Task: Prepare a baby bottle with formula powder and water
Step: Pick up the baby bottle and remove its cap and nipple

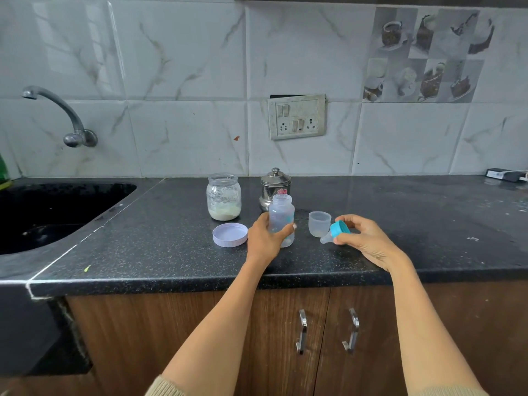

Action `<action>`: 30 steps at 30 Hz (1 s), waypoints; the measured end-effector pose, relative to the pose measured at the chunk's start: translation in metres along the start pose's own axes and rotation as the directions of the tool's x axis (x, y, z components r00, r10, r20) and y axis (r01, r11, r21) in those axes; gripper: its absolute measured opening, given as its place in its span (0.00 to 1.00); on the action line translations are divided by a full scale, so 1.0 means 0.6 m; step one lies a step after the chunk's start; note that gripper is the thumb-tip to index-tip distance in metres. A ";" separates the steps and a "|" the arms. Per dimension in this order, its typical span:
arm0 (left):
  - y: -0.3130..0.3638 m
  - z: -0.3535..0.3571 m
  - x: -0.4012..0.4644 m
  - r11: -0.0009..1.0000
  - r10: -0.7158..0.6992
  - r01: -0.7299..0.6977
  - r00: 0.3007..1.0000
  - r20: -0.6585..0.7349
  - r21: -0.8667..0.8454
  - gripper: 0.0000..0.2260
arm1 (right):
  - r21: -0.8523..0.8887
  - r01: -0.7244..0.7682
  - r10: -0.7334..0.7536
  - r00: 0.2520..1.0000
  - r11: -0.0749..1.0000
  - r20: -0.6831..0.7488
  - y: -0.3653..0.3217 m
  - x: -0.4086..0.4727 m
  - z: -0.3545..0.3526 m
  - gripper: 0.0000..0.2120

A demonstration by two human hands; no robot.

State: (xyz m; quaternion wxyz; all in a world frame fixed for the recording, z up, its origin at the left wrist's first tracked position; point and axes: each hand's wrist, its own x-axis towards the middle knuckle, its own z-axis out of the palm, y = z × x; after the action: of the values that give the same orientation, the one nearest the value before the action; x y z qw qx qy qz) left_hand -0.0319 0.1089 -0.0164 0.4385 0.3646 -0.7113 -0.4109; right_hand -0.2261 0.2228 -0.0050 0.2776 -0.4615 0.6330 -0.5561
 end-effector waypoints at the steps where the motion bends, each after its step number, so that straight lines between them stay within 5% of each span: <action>1: 0.000 0.000 0.000 1.000 0.000 0.000 1.000 -0.001 0.003 0.22 | -0.038 0.000 0.000 1.000 0.999 0.015 -0.002 0.000 0.000 0.16; 8: 0.001 0.001 0.000 1.000 -0.008 0.008 1.000 0.001 0.017 0.24 | -0.266 0.005 0.011 0.998 0.964 0.058 -0.007 0.004 0.002 0.17; 21: 0.010 -0.002 -0.007 0.999 -0.031 0.030 0.999 -0.024 -0.018 0.25 | -0.310 -0.008 0.015 1.000 0.951 0.021 -0.019 -0.009 0.011 0.28; 27: 0.014 -0.003 -0.011 0.998 -0.035 0.032 0.997 -0.063 -0.048 0.41 | -0.260 0.033 -0.032 0.999 0.965 0.008 -0.066 -0.027 -0.022 0.31; 30: 0.024 -0.006 -0.023 0.990 0.020 -0.038 0.991 -0.131 -0.138 0.39 | -0.244 0.116 -0.117 0.993 0.963 0.013 -0.106 -0.025 -0.028 0.28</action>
State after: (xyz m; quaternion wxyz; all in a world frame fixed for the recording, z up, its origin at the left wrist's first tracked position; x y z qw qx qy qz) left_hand -0.0263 0.1258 -0.0069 0.5140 0.3485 -0.6561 -0.4289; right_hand -0.2167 0.2464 0.0574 0.1850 -0.5280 0.6687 -0.4898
